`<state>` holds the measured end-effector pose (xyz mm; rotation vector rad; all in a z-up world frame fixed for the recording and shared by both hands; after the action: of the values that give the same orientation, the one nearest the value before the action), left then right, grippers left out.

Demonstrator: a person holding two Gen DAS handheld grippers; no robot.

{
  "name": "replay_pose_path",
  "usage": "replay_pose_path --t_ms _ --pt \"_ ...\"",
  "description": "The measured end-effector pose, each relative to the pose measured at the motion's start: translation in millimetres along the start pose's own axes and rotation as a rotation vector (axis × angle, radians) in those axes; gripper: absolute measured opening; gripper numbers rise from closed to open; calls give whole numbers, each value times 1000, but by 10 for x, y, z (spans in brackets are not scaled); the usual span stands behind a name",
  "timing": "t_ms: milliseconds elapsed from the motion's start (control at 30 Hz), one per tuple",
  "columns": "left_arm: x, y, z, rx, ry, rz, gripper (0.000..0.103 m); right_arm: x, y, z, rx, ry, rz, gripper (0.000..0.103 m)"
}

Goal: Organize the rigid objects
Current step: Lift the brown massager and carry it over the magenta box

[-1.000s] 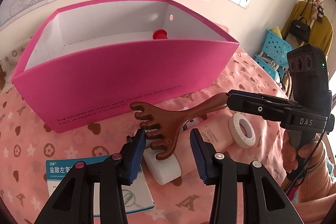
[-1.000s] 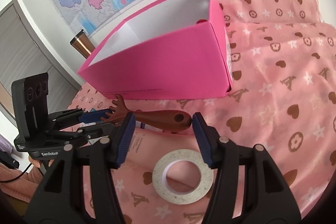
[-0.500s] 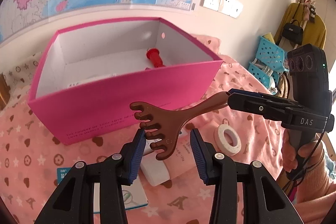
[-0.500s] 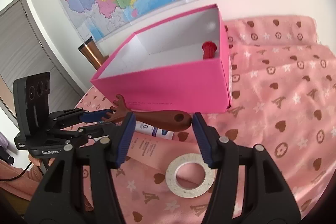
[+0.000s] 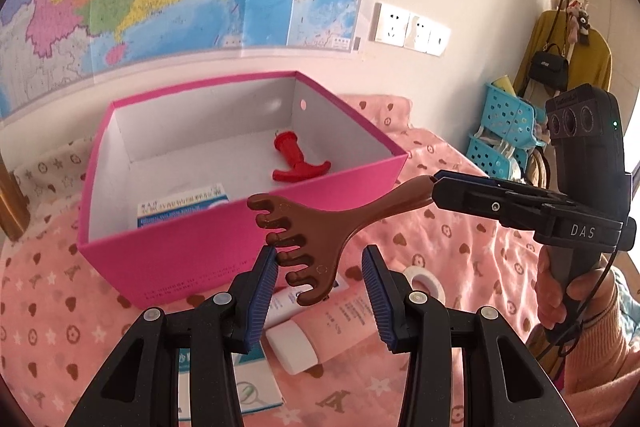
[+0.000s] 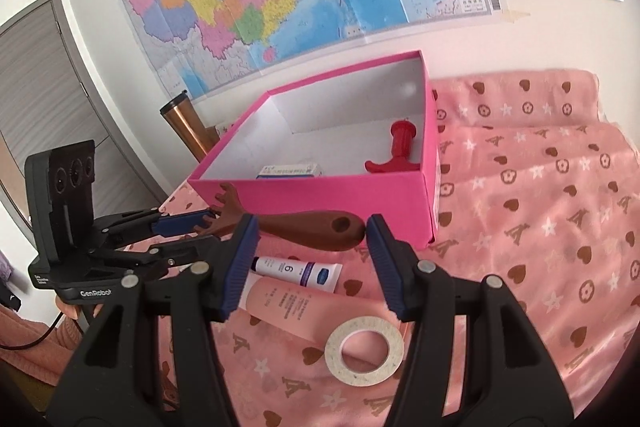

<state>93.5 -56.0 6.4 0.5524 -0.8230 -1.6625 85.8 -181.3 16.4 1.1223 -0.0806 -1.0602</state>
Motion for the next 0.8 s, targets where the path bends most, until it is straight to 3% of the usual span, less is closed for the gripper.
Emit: replay_pose_path --t_ms 800 --pt "-51 234 -8 51 26 -12 43 1 248 6 30 -6 48 59"
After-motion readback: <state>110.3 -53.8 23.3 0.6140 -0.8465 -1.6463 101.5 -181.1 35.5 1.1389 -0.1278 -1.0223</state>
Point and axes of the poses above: each gripper's, at about its wrist camera, not at the fingertips, and z roughly against the way its jaws point, x to its right, y to its top, the point moved 4 cm from there along -z, roughly the way its jaws point, and after that the axes turned 7 degrees about y, right-handed, at the moved point
